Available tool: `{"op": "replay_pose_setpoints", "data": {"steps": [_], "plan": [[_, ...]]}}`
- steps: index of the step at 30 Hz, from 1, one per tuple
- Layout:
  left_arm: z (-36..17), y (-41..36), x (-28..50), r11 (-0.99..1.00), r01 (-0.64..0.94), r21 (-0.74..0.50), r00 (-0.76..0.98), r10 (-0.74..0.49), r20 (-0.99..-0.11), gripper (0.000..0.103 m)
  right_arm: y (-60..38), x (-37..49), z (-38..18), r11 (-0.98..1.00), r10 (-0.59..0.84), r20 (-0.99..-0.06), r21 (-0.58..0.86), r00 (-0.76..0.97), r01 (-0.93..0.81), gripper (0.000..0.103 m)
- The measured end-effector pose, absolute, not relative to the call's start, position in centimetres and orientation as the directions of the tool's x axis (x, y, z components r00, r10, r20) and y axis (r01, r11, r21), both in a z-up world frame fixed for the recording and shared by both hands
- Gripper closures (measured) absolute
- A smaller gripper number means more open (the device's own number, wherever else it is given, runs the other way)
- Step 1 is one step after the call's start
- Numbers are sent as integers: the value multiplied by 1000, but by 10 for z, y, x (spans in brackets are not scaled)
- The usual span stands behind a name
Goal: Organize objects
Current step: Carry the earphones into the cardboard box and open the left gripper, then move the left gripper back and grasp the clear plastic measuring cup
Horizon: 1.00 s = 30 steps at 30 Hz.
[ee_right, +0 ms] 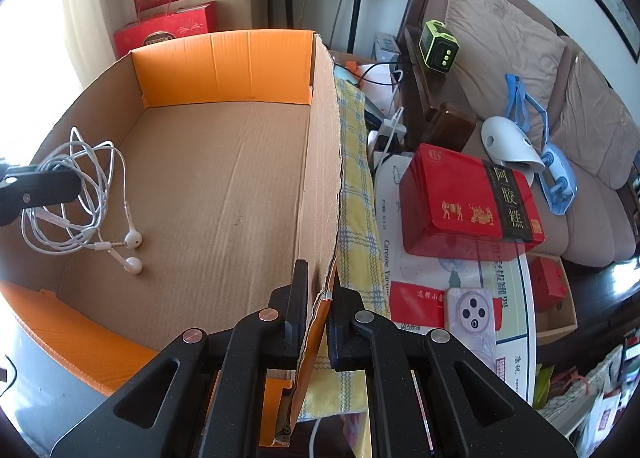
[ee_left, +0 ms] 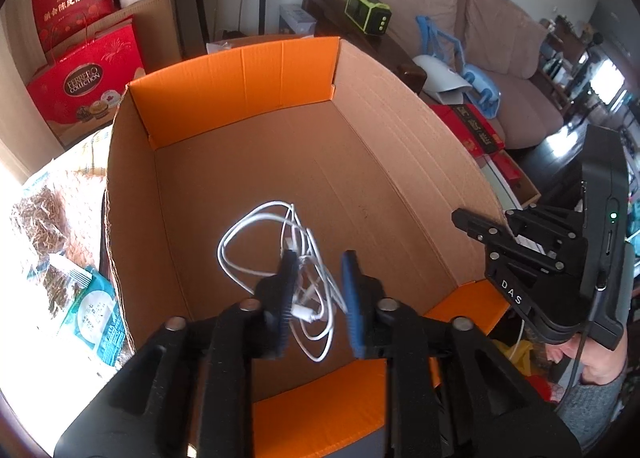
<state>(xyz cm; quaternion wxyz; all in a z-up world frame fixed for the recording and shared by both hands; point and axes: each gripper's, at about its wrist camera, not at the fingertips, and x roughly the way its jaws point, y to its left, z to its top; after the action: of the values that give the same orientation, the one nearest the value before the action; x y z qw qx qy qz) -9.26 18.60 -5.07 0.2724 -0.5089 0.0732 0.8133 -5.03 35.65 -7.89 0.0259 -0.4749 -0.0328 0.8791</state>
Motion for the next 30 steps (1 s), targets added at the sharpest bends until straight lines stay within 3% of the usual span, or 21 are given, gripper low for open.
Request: {"op": "replay_pose_setpoints", "data": {"steps": [2,6,14,20,30], "plan": [[-49,184,-89,-844,-515,-149,-357,369,-858,47,357,-50,-79,-996,77,-833,-83,-548,-14,96],[-40,178,-84,-855,-507,-108,-413,352,-840,39,357,-50,-79,-996,77,-833,-83,-547,-14,96],[-12,151,-82,-893,-450,-2,-561,284,-778,9,357,-50,-79,-996,77,-833,-82,-547,-15,96],[3,126,-83,-919,-391,51,-629,226,-744,9,357,-49,-80,-997,76,-834,-81,-546,-16,96],[6,74,-93,-951,-308,12,-639,198,-744,9,357,-50,-82,-996,83,-838,-85,-539,-21,97]]}}
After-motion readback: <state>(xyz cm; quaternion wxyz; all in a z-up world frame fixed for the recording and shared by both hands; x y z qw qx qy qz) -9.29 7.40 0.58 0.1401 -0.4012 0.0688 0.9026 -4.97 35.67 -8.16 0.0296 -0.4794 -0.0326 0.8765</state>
